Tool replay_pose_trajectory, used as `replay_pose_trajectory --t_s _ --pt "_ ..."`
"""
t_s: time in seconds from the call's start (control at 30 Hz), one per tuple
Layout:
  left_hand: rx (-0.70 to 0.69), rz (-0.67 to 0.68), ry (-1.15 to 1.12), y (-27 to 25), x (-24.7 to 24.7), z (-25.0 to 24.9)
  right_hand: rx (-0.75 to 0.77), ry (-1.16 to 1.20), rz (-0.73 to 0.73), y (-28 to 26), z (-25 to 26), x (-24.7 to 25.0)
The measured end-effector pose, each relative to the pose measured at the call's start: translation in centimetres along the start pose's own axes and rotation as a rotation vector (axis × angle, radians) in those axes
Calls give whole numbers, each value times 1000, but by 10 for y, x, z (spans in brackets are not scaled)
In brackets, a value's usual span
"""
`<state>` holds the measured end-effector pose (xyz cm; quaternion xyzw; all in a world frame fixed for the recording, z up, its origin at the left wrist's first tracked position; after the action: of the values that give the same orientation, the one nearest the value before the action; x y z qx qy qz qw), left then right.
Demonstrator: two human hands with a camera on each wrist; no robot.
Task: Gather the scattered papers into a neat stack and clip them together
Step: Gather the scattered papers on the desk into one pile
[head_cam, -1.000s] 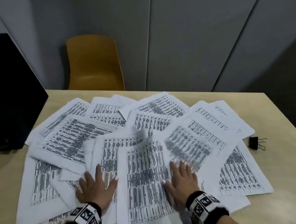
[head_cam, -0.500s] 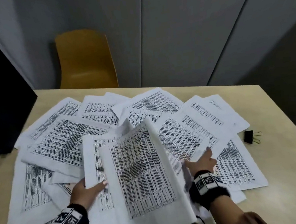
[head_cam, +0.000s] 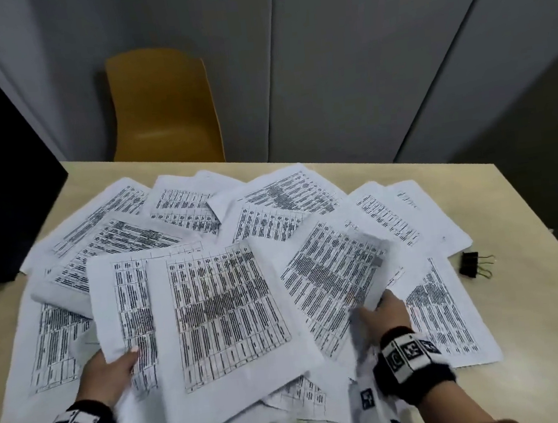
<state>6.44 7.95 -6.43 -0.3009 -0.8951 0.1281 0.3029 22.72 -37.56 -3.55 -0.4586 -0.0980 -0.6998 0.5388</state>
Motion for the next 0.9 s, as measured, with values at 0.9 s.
replay_pose_trajectory --t_s 0.9 --pt "164 130 -153 -8 2 24 -155 -23 -121 4 -13 14"
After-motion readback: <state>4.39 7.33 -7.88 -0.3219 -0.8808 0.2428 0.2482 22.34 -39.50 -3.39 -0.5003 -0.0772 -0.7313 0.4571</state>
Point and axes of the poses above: each hand's wrist, its own y-axis towards the middle knuckle, its own x-axis out of the back of the hand, z = x × y, the point moved 9 cm from there along y, towards the middle knuckle, and after that the axes turned 7 degrees about -z, right-handed, at the moved point
